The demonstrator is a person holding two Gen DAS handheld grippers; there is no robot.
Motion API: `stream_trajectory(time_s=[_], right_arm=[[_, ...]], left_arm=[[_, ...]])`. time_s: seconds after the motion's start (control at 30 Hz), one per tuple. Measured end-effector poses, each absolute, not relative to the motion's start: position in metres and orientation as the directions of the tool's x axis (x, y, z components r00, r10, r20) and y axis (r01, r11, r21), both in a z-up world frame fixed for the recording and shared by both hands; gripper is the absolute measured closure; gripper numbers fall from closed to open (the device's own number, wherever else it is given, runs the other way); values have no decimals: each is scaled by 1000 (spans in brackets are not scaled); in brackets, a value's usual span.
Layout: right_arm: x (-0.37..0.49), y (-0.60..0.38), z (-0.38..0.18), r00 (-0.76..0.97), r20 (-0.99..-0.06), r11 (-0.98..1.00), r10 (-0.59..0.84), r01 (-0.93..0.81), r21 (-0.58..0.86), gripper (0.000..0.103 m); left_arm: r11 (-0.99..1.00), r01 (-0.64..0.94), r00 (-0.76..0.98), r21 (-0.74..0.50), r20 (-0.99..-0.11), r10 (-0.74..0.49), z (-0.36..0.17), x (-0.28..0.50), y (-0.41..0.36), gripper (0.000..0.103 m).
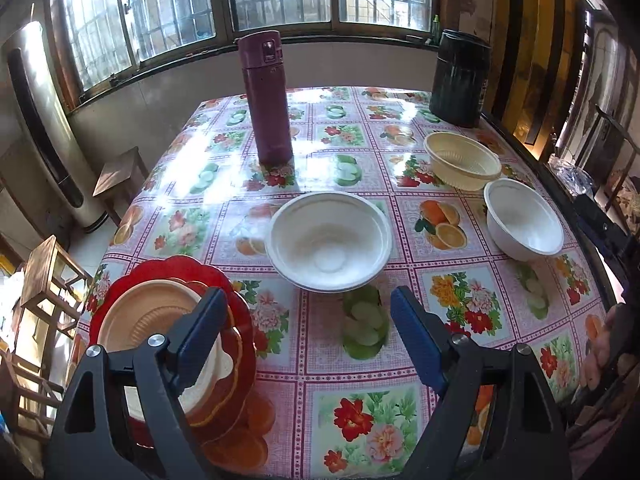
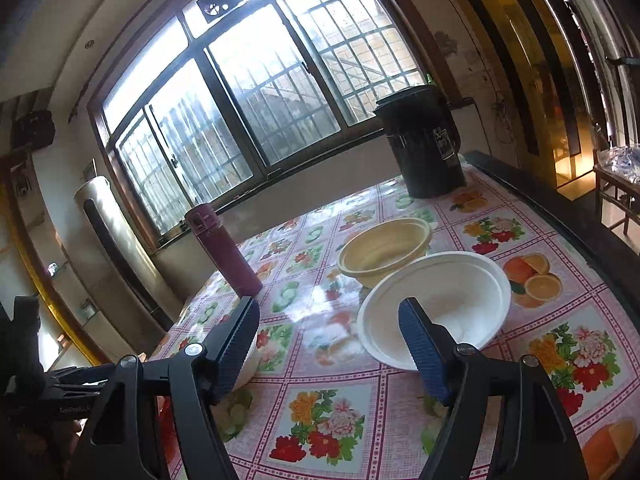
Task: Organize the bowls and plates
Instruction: 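Move the right gripper toward the white bowl, then position the open right gripper around the white bowl's rim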
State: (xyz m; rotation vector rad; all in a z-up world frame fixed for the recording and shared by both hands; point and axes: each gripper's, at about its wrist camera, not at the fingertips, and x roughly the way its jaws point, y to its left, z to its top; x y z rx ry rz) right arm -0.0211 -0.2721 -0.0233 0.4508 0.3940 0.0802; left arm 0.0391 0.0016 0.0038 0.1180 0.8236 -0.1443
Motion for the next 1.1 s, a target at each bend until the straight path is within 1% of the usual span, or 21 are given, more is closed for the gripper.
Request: stream_trajectory(time_s=[0.17, 0.27, 0.4, 0.47, 0.53, 0.6, 0.63, 0.7, 0.77, 0.93, 1.1], right_arm=[[8, -238, -27, 864, -368, 854, 345, -126, 506, 27], [44, -214, -26, 813, -382, 805, 439, -167, 569, 27], [95, -179, -21, 767, -402, 770, 500, -182, 611, 27], [116, -166, -27, 747, -404, 744, 528, -177, 644, 27], [127, -156, -45, 734, -416, 735, 537, -165, 658, 27], [137, -151, -67, 682, -485, 744, 547, -129, 656, 27], [139, -152, -75, 664, -504, 736, 552, -104, 669, 27], [141, -156, -84, 650, -514, 718, 561, -73, 692, 27], [141, -156, -86, 643, -520, 719, 563, -69, 692, 27], [140, -160, -90, 622, -508, 682, 597, -59, 729, 27], [141, -161, -94, 602, -512, 666, 613, -46, 744, 27]], left_arm=[[990, 50, 685, 135, -725, 65, 8, 55, 35, 19], [992, 24, 670, 121, -738, 74, 7, 60, 50, 19], [996, 29, 657, 79, -752, 40, 13, 68, 58, 19], [996, 15, 667, 85, -744, 53, 18, 74, 61, 19], [996, -11, 665, 92, -743, 76, 21, 83, 68, 19], [998, -32, 652, 61, -755, 67, 21, 91, 80, 19], [998, -51, 647, 40, -759, 64, 20, 95, 88, 19], [995, -99, 639, 6, -766, 69, 16, 99, 101, 19], [993, -112, 631, -22, -774, 54, 9, 100, 106, 19], [996, -91, 602, 20, -795, 71, -12, 108, 86, 19], [997, -71, 562, 27, -825, 62, -32, 123, 66, 19]])
